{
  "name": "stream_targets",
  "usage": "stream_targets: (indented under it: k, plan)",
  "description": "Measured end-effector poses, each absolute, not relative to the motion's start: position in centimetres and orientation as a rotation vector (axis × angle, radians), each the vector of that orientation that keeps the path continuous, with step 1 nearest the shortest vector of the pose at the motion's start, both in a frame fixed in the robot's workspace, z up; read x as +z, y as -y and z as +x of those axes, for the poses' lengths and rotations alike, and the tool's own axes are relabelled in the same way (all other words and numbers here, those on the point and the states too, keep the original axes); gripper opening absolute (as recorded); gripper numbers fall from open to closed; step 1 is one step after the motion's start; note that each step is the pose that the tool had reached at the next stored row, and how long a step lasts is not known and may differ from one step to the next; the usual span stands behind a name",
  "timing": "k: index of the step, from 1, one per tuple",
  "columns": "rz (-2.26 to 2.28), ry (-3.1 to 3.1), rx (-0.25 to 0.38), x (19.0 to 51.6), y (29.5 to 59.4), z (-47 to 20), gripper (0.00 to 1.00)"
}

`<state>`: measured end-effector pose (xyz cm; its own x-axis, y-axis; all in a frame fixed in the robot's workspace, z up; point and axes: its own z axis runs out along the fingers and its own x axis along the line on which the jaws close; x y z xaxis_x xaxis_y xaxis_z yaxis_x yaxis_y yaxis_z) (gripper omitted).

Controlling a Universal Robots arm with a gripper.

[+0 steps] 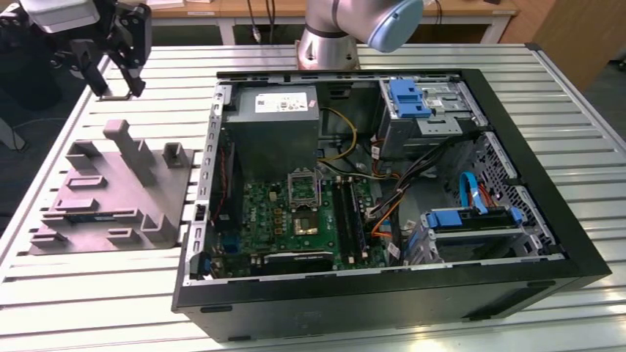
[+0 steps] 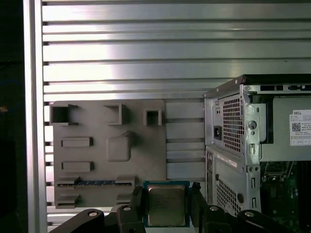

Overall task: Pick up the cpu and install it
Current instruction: 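Pick up the cpu and move it towards the insertion slot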

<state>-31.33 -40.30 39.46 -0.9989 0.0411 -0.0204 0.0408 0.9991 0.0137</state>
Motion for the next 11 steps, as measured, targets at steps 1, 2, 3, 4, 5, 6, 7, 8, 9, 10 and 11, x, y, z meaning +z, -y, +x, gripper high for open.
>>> stream_targets:
  k: [1, 2, 3, 4, 5, 6, 7, 8, 9, 10, 11]
  plan:
    - [0.064, -3.120, 0.021, 39.46, 40.30, -31.27, 0.47]
    - [0.064, -3.120, 0.021, 39.46, 40.29, -31.20, 0.47]
    - [0.064, -3.120, 0.021, 39.46, 40.30, -31.12, 0.47]
    - [0.064, -3.120, 0.021, 39.46, 40.29, -31.05, 0.47]
    - [0.064, -3.120, 0.021, 39.46, 40.29, -30.97, 0.47]
    - [0.064, -3.120, 0.021, 39.46, 40.30, -30.89, 0.47]
    - [0.064, -3.120, 0.021, 39.45, 40.30, -30.82, 0.47]
    - [0.064, -3.120, 0.021, 39.46, 40.29, -30.77, 0.47]
    - [0.064, -3.120, 0.021, 39.46, 40.29, -30.74, 0.47]
    - [0.064, -3.120, 0.021, 39.45, 40.30, -30.70, 0.47]
    - [0.064, -3.120, 0.021, 39.46, 40.30, -30.65, 0.47]
